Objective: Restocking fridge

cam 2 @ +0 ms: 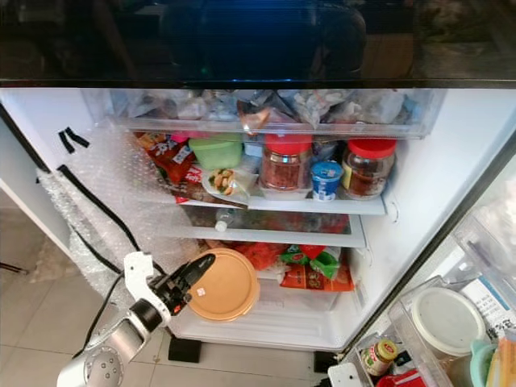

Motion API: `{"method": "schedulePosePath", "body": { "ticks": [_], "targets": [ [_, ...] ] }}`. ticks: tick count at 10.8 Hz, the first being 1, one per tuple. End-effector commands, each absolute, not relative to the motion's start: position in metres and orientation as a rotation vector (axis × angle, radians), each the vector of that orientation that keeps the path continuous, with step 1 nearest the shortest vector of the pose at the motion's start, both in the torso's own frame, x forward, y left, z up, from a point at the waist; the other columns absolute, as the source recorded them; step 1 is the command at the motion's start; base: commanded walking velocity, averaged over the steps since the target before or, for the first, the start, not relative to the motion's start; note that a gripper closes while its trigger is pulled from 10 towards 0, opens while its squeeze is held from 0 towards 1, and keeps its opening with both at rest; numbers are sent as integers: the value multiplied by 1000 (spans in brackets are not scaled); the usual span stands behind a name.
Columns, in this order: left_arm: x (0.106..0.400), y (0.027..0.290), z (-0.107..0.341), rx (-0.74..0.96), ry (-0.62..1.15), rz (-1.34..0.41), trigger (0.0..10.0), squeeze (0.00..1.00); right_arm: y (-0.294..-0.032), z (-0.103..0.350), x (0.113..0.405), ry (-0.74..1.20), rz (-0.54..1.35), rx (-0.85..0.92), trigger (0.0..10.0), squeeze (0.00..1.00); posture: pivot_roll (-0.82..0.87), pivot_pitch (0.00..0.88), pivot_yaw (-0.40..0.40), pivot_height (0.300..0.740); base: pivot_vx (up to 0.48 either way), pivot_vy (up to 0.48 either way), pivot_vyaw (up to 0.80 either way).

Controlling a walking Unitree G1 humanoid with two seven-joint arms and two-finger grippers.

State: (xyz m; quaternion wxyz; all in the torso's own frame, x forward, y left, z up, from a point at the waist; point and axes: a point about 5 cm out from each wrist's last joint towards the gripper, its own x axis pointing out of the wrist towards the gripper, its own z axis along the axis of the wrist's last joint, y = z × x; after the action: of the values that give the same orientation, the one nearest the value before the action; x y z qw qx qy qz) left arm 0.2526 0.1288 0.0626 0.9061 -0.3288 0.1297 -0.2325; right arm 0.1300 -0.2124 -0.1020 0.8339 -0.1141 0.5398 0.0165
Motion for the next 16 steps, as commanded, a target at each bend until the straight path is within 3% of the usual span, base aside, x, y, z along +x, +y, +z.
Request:
{"method": "schedulePosePath", "body": {
  "ticks": [1,13,16],
  "targets": [
    [253,127,67,-678,261,-494,10000,0,-225,-102,124,1167,-30,-274,10000,0,-76,0,22,740,0,0,0],
    [259,124,69,-668,250,-484,10000,0,-224,-101,127,1149,4,-222,10000,0,-72,0,14,740,0,0,-54],
    [259,124,69,-666,250,-479,10000,0,-223,-101,127,1142,20,-211,10000,0,-70,0,12,740,259,0,-221]
  ]
}}
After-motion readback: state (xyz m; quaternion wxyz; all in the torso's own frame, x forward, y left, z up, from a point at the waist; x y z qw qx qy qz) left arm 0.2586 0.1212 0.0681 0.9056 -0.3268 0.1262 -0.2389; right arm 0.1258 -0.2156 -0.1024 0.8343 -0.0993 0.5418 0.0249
